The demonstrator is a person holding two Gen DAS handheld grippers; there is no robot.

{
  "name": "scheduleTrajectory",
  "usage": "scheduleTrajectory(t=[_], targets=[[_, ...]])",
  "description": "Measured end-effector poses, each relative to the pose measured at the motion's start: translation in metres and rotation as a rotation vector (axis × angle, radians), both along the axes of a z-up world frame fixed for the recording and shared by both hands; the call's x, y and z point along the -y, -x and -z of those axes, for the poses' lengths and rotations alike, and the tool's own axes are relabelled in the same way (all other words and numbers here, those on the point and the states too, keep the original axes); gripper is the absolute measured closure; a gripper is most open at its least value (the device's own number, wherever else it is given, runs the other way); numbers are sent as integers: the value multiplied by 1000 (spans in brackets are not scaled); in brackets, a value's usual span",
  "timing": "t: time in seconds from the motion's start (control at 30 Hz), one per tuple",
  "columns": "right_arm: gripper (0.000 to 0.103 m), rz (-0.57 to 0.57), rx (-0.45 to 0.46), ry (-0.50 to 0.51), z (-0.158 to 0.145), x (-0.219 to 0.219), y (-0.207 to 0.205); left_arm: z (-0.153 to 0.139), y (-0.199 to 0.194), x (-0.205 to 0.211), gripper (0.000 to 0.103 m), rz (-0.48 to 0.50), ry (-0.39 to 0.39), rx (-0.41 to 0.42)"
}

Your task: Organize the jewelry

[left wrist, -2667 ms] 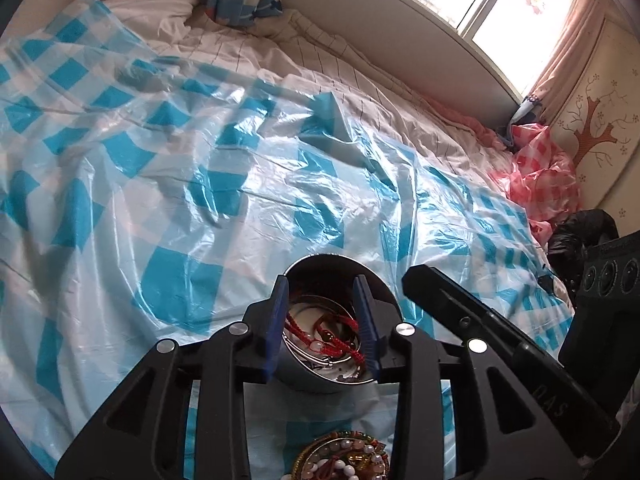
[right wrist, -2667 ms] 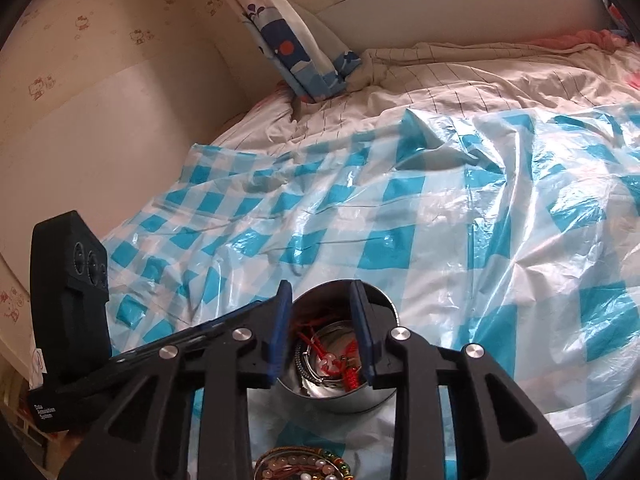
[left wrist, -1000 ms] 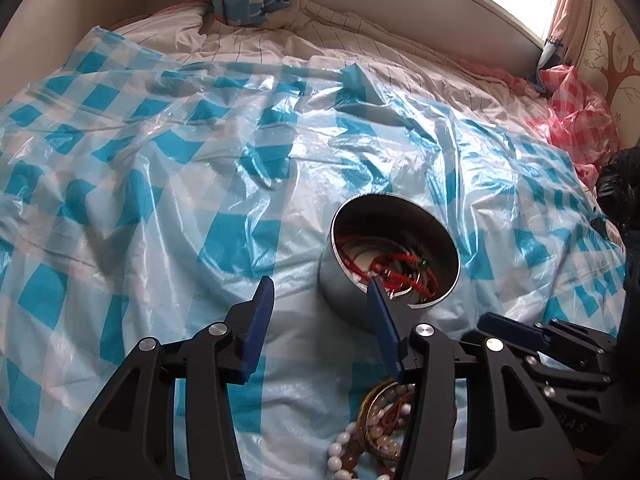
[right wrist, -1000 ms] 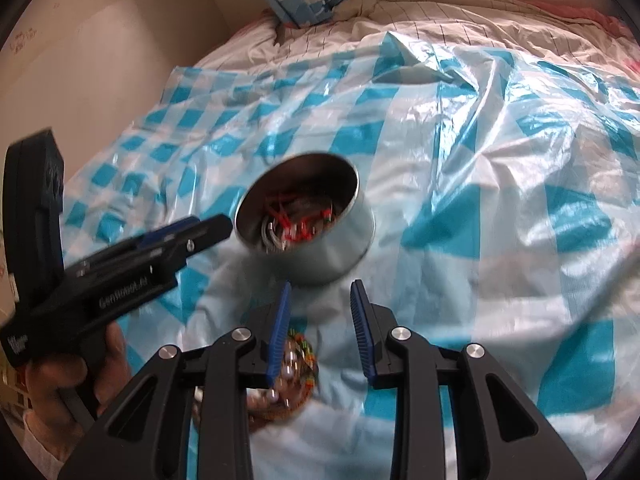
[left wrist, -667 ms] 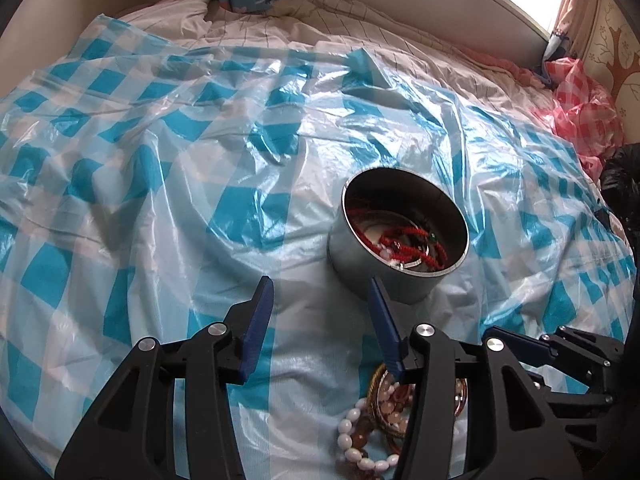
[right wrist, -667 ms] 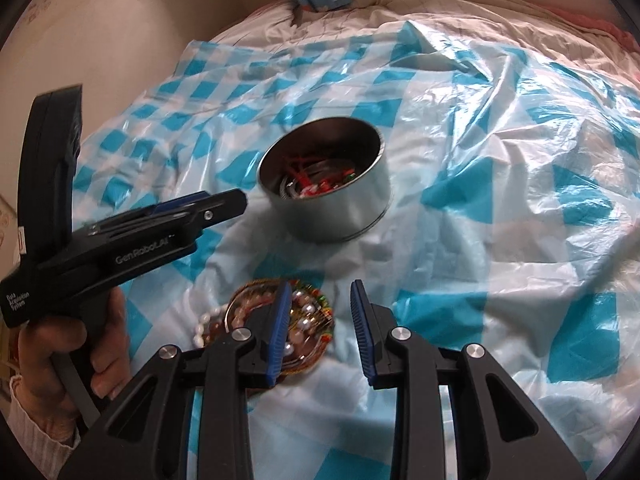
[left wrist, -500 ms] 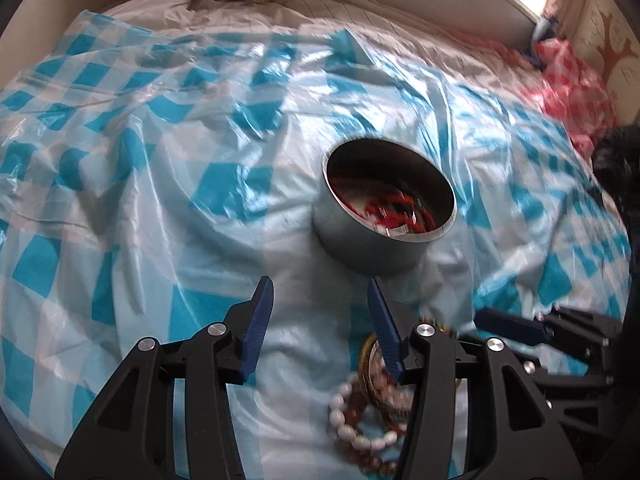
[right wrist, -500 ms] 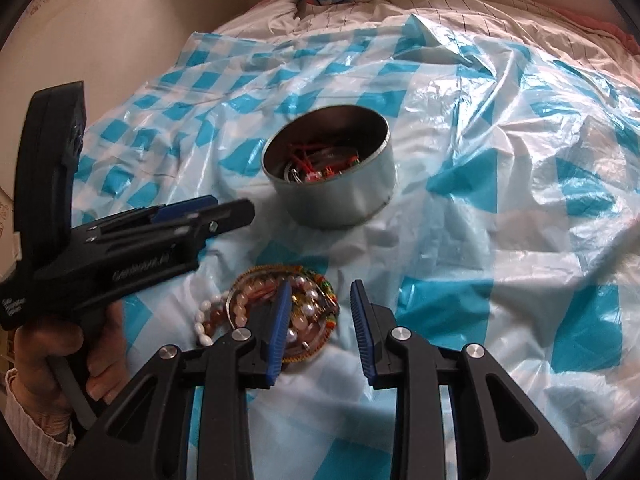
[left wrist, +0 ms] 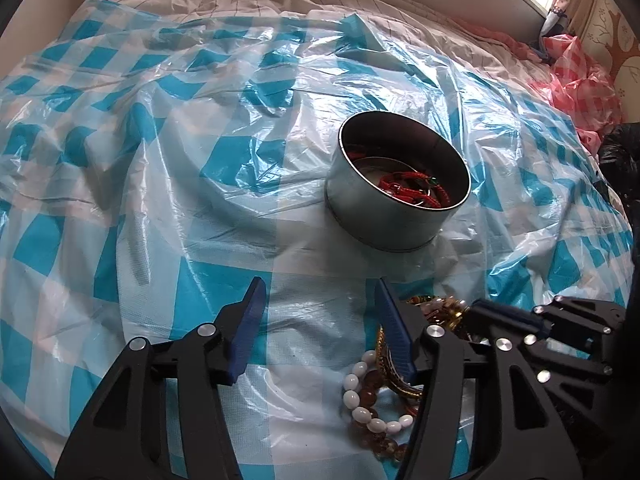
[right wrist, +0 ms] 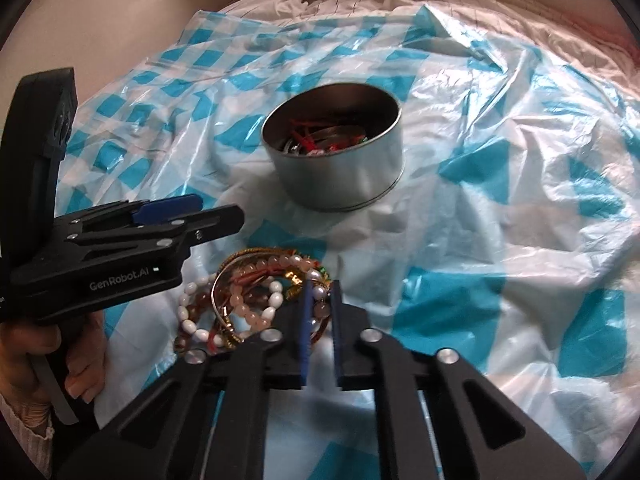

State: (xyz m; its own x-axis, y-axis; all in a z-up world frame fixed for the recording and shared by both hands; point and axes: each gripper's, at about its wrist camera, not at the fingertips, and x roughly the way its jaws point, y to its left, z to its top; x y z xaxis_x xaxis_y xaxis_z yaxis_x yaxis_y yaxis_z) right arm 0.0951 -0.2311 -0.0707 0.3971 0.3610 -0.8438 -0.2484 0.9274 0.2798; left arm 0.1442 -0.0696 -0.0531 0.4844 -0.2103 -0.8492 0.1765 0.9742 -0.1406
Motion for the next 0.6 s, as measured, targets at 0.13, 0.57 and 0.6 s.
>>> scheduleTrajectory(t=[0.13, 0.57, 0.6], targets=[[95, 43, 40, 13, -8, 9, 0, 2, -2, -2, 49, -4, 13, -10], [95, 202, 39, 45, -7, 43, -5, 9, 3, 18, 47, 99, 16, -47], [94, 201, 30, 40, -5, 43, -5, 10, 4, 21, 47, 110, 12, -51]])
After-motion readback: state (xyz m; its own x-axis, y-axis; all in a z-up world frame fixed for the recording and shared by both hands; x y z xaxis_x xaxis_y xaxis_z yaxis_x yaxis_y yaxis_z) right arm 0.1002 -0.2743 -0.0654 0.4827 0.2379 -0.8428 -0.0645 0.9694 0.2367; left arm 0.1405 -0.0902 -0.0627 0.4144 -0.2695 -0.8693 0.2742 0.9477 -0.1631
